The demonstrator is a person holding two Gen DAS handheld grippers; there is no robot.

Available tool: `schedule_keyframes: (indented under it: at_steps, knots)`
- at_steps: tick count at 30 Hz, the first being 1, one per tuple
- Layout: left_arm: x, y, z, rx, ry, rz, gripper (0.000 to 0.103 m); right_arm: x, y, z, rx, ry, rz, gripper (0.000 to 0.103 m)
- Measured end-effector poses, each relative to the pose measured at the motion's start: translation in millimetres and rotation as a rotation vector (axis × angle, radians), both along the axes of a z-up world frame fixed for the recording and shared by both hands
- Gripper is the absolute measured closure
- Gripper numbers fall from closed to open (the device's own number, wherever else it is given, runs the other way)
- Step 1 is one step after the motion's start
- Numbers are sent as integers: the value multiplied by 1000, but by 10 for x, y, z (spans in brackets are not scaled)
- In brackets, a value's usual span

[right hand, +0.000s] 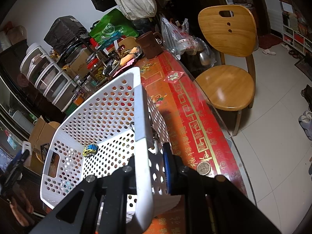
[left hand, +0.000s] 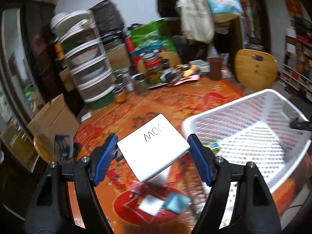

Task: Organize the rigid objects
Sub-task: 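Lower the large white charger into the basket and open the left tool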

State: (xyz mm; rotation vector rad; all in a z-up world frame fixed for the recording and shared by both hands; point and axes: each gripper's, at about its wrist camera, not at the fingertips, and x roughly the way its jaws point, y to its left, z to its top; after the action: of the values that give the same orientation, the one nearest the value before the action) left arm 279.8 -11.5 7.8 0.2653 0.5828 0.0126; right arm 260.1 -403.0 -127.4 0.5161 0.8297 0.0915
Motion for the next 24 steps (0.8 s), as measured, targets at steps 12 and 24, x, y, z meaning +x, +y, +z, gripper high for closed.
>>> schedule_keyframes:
  at_steps: [12,24]
  knots:
    - [123,-1117,-332,61,207,-226,31,-6,16,-2,-2,0,-1,89]
    - [375,-1377,-744,113,291,-229,31,-29,16,1,-6,0,4,89]
